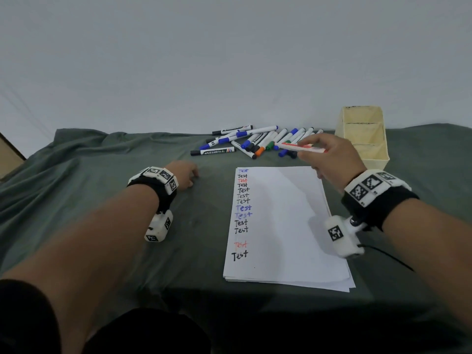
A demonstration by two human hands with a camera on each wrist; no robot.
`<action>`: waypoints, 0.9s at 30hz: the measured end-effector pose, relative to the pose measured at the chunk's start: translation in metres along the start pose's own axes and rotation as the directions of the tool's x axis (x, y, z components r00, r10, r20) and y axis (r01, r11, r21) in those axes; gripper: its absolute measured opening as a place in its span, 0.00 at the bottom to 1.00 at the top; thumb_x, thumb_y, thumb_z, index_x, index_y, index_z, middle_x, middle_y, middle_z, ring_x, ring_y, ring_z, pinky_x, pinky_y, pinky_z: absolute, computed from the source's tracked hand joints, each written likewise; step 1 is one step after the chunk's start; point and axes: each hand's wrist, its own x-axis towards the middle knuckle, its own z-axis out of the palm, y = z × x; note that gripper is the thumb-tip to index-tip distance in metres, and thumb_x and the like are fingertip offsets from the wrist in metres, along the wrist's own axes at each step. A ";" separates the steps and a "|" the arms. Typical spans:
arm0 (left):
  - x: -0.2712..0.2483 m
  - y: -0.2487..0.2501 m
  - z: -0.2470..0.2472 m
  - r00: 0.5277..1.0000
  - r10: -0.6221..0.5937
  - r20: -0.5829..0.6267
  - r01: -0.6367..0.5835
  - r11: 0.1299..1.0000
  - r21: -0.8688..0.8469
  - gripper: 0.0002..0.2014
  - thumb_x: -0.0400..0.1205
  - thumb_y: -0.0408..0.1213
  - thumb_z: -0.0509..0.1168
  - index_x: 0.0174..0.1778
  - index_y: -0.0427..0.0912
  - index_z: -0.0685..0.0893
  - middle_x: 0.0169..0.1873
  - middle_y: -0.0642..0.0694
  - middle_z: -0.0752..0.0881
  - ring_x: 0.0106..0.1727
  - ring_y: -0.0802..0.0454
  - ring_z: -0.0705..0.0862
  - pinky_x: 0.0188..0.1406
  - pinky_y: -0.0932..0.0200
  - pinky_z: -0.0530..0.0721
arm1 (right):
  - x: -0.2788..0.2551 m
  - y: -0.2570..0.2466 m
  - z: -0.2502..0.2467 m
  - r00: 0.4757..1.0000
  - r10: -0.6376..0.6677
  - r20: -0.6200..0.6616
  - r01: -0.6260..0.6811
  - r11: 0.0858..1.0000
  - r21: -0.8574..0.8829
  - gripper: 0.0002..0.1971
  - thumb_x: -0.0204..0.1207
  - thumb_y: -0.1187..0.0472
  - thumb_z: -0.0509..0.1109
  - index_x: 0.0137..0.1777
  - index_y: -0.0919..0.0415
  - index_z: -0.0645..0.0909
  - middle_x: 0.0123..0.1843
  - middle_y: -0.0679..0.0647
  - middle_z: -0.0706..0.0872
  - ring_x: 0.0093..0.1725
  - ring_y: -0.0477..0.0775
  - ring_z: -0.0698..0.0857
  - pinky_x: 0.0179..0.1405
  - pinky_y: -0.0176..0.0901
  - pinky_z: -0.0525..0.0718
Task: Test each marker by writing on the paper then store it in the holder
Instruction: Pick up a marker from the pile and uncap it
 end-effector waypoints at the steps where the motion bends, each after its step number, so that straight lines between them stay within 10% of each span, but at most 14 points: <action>1: 0.000 -0.001 -0.001 1.000 0.006 0.005 -0.006 1.000 -0.007 0.19 0.80 0.31 0.71 0.68 0.43 0.81 0.62 0.42 0.85 0.65 0.43 0.82 0.63 0.55 0.76 | 0.003 -0.004 0.004 0.999 0.042 -0.009 -0.040 0.992 0.118 0.07 0.73 0.62 0.78 0.46 0.48 0.91 0.26 0.43 0.83 0.22 0.45 0.76 0.21 0.36 0.78; 5: -0.001 -0.007 -0.002 1.000 0.022 0.016 -0.021 0.998 -0.055 0.19 0.80 0.32 0.71 0.67 0.43 0.82 0.58 0.45 0.88 0.62 0.47 0.84 0.55 0.61 0.74 | 0.012 -0.013 0.023 0.964 0.243 0.106 -0.262 0.817 0.513 0.06 0.77 0.61 0.79 0.52 0.59 0.90 0.29 0.53 0.84 0.24 0.50 0.76 0.27 0.41 0.80; 11: 0.001 -0.013 -0.001 1.000 0.013 0.024 -0.010 0.995 -0.099 0.19 0.80 0.29 0.69 0.68 0.43 0.81 0.57 0.45 0.87 0.60 0.47 0.84 0.51 0.63 0.72 | 0.017 -0.005 0.065 0.871 0.477 0.116 -0.429 0.624 0.653 0.15 0.73 0.47 0.82 0.52 0.54 0.85 0.35 0.52 0.83 0.26 0.49 0.74 0.30 0.41 0.81; 19: -0.009 0.016 -0.012 0.961 0.147 -0.234 -0.137 0.989 0.058 0.31 0.77 0.59 0.67 0.75 0.52 0.75 0.73 0.43 0.73 0.76 0.42 0.69 0.78 0.46 0.64 | 0.027 -0.001 0.103 0.767 0.636 0.086 -0.413 0.387 0.824 0.15 0.82 0.50 0.73 0.56 0.62 0.82 0.36 0.55 0.86 0.25 0.48 0.84 0.33 0.41 0.90; 27: -0.005 0.067 0.024 0.939 0.167 0.301 -0.176 0.984 0.004 0.58 0.69 0.80 0.57 0.86 0.53 0.36 0.86 0.47 0.36 0.87 0.42 0.40 0.84 0.36 0.47 | 0.043 0.018 0.119 0.821 0.572 -0.003 -0.371 0.537 0.758 0.08 0.74 0.75 0.77 0.48 0.66 0.83 0.40 0.59 0.89 0.31 0.51 0.87 0.35 0.38 0.88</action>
